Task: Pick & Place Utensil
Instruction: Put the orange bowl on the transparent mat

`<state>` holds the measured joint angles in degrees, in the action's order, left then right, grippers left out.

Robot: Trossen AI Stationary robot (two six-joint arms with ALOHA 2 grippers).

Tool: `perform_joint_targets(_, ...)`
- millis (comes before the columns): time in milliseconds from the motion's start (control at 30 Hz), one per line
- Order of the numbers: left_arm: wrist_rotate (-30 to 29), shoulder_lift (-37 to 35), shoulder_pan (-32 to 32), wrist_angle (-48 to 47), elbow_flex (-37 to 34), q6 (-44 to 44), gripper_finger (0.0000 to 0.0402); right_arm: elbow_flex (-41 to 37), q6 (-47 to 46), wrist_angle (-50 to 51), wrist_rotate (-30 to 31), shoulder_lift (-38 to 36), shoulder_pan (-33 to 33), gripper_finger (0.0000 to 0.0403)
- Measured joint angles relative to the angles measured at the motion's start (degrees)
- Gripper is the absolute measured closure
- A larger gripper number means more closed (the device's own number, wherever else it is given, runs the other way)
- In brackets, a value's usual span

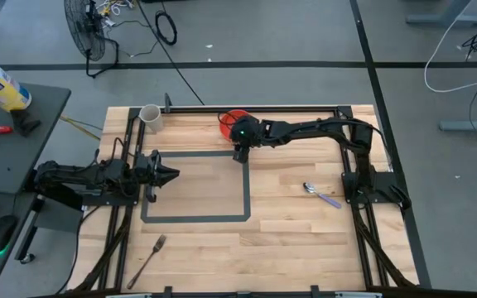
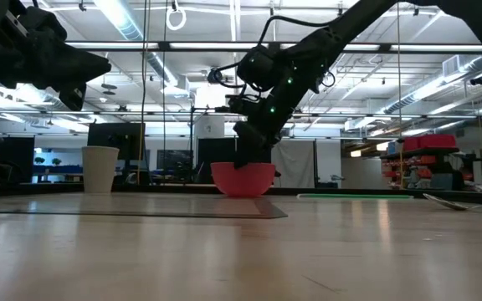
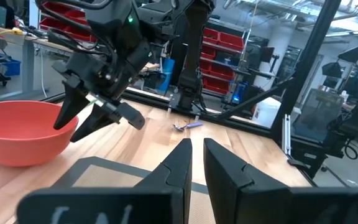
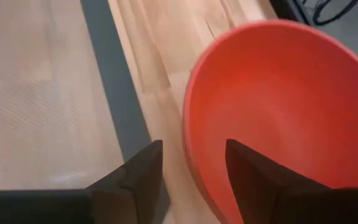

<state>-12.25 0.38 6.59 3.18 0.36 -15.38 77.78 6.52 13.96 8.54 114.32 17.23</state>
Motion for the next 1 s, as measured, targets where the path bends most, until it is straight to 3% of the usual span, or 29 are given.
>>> perform_joint_targets(500, 0.04, 0.0, 0.0, -0.02, 0.0, -0.11, 0.0356, 0.0, 4.53, 0.47, -0.02, 0.02, -0.02, 0.03)
perform_joint_targets(833, 0.05, 0.0, 0.0, 0.0, 0.0, -0.51, 0.0356, 0.0, 6.26, 1.9, 0.0, 0.02, 0.37, 0.0308)
perform_joint_targets(1000, 0.07, 0.0, 0.0, 0.0, 0.0, -0.52, 0.0356, -0.01, 6.25, 1.88, 0.0, 0.0, 0.42, 0.0331)
